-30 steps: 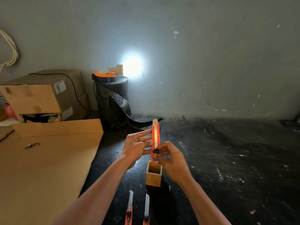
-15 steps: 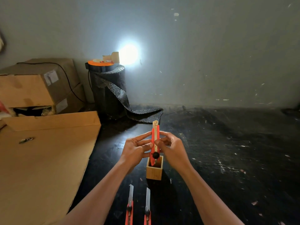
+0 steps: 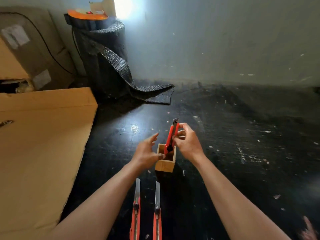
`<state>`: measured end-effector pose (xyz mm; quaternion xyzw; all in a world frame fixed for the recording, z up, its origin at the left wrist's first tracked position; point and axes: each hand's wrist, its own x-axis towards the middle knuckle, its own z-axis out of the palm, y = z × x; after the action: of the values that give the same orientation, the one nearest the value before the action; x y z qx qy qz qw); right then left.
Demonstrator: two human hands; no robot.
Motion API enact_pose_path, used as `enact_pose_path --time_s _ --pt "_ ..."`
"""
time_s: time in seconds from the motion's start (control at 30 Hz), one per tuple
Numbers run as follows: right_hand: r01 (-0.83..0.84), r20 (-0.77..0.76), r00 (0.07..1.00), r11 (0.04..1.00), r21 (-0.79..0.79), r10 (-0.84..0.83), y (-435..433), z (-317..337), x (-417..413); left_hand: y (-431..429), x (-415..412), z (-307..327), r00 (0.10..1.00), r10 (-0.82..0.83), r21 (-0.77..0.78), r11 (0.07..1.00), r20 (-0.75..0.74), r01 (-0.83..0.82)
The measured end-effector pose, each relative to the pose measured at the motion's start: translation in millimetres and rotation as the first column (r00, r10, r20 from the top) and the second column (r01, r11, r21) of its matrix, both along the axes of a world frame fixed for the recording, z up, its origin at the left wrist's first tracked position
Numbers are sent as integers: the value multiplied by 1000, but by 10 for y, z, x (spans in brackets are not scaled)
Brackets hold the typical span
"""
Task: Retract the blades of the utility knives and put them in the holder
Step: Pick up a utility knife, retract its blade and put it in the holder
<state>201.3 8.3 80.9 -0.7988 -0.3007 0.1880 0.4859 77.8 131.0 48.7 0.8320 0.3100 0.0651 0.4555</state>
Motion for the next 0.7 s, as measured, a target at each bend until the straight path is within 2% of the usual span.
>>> enact_pose_path --time_s 0.1,0.23,0.5,0.7 --pt "5 11 1000 998 -69 -4 60 -217 67 70 109 -257 993 -53 -10 999 -108 52" --pt "-4 -15 1000 991 -132 2 110 -440 110 122 196 -454 985 -95 -11 995 -144 94" --pt "-18 -1 1000 980 -200 18 158 -618 198 142 180 -654 999 -18 -129 992 -45 12" --pt "-10 54 998 971 -241 24 206 -678 274 142 187 -676 1000 -3 -153 988 -28 -2"
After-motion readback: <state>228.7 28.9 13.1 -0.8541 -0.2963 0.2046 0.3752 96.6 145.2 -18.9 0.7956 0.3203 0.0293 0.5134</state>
